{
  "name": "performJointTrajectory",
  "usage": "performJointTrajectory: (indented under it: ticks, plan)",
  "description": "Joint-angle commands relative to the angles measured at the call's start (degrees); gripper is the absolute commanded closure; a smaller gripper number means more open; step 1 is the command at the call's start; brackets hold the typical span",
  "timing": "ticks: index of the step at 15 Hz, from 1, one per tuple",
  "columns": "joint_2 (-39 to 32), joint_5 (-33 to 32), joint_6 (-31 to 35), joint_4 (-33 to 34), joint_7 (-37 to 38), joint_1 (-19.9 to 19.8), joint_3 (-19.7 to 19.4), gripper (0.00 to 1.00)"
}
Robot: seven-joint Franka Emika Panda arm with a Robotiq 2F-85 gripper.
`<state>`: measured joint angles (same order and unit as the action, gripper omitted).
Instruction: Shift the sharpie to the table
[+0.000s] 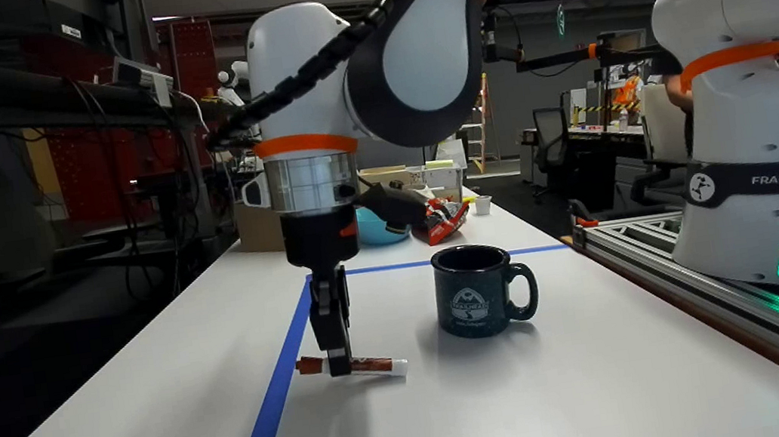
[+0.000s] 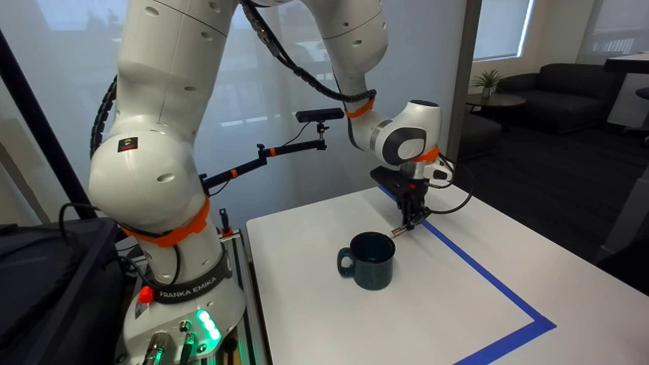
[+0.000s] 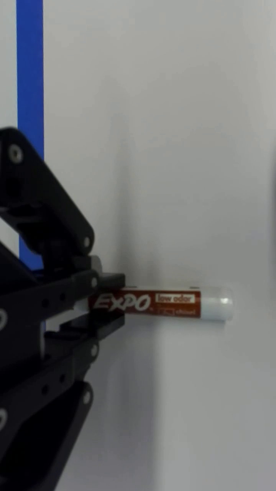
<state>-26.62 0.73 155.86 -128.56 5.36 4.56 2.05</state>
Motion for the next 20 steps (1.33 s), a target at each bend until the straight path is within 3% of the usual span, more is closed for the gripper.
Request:
performJointTrajectory:
  ticks: [1,8,9,15,20]
  plan:
    - [-1.11,-1.42,1.66,0.44,1.41,1.68,-1.42,0.55]
    - [3.11,-2.24,2.90,-2.83,3.89,4.03,-3.01,0.03]
    - [3.97,-2.40,3.20,-3.53,4.20,4.25,-3.19,0.00]
    - [12.11,-4.29,3.18,-9.47,7.57,5.49,-4.18,0.00]
    - [23.75,-1.44,1.95,-17.83,6.19,3.28,-1.79,0.00]
